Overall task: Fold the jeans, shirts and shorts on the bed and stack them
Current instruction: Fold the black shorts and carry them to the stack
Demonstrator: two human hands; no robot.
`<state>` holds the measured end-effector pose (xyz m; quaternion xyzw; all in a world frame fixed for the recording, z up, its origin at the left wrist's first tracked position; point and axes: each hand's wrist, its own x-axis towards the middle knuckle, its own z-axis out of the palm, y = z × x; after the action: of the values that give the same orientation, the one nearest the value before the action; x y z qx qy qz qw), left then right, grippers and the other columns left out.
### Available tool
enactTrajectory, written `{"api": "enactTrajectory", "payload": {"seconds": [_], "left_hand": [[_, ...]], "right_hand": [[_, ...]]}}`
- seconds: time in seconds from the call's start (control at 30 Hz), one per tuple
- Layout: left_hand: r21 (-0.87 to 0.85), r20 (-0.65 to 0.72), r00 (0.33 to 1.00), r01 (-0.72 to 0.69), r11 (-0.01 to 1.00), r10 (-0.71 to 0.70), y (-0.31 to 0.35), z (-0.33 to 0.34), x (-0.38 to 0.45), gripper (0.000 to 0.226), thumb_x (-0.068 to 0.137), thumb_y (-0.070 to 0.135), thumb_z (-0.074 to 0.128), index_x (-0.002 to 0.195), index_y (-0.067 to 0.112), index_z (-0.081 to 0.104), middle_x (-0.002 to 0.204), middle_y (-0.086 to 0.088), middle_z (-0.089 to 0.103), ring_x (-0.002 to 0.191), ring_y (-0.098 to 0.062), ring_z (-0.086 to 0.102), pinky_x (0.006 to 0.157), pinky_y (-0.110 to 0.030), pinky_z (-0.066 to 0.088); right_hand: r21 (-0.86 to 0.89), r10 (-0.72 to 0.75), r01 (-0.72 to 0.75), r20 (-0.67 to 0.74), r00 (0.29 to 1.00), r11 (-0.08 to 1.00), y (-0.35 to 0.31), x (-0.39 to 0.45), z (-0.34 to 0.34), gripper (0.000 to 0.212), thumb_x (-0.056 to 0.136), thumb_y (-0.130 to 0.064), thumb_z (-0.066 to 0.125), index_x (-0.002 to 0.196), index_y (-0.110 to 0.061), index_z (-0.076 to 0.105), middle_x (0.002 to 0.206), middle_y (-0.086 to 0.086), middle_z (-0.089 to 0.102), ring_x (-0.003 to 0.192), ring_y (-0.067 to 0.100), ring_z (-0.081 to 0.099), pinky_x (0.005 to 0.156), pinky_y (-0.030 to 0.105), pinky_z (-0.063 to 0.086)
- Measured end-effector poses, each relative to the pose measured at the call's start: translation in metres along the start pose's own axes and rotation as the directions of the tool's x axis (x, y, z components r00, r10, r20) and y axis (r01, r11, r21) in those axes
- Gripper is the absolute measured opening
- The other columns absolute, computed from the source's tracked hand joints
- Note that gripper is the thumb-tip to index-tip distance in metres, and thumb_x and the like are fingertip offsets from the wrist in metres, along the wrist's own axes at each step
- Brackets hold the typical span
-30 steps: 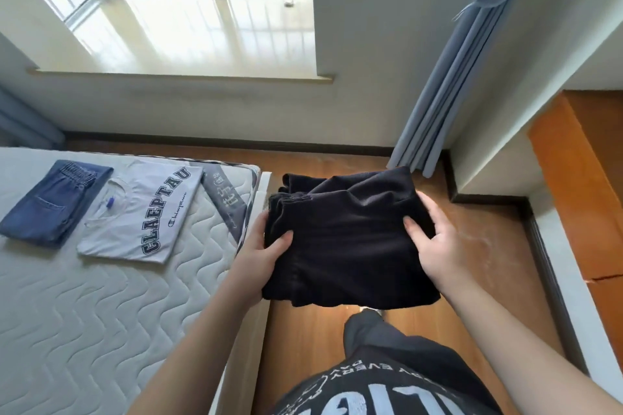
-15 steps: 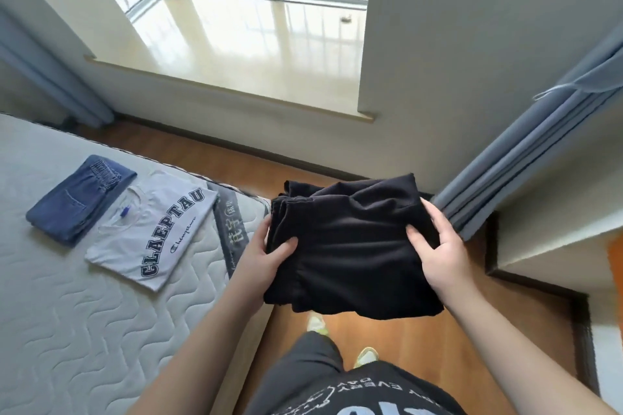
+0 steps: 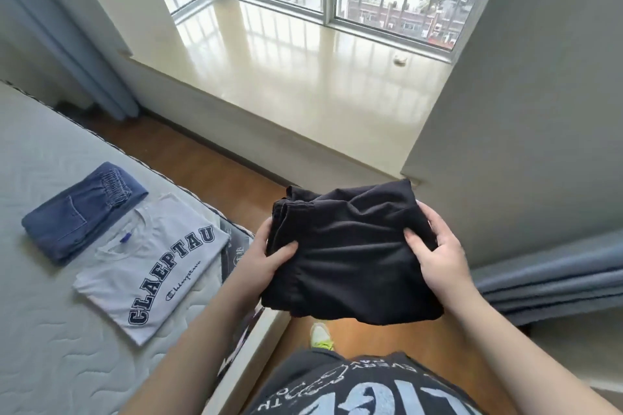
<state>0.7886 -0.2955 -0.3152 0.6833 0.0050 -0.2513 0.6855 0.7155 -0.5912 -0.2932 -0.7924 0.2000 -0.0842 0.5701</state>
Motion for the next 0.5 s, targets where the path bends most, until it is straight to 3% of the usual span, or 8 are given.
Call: {"api": "enactTrajectory", "payload": {"seconds": [0.17,0.33,0.5], "left_hand": [[0.037,-0.077,0.997,-0.018,0.999,0.021,0.03,-0.018,0.053,0.055,0.078,0.045,0.072,0.129,0.051,0.051,0.127,0.014,0.064,0.117,-0.01,0.062,0.106,-0.043,0.046],[-0.024,-0.18,0.984,-0.013,1.0,0.008,0.042,-0.03,0.096,0.058,0.079,0.041,0.073,0.132,0.045,0.05,0.128,0.01,0.065,0.119,-0.015,0.061,0.107,-0.045,0.044],[-0.072,-0.281,0.959,0.019,0.997,-0.039,0.047,-0.046,0.145,0.06,0.078,0.044,0.076,0.132,0.046,0.051,0.128,0.008,0.065,0.119,-0.018,0.062,0.105,-0.048,0.046]], "right_hand": [[0.076,0.028,-0.03,0.027,0.999,0.997,-0.018,0.061,0.029,0.049,0.095,-0.018,0.06,0.121,-0.058,0.055,0.121,-0.031,0.061,0.112,-0.011,0.056,0.084,-0.001,0.041],[0.051,0.022,-0.027,0.096,0.995,0.998,-0.031,0.128,0.05,0.048,0.095,-0.023,0.06,0.119,-0.063,0.052,0.12,-0.035,0.06,0.111,-0.015,0.054,0.092,0.014,0.039],[0.045,0.003,-0.014,0.231,0.973,0.999,-0.04,0.204,0.075,0.044,0.096,-0.023,0.058,0.125,-0.056,0.052,0.124,-0.031,0.06,0.115,-0.01,0.054,0.093,0.019,0.041]]}}
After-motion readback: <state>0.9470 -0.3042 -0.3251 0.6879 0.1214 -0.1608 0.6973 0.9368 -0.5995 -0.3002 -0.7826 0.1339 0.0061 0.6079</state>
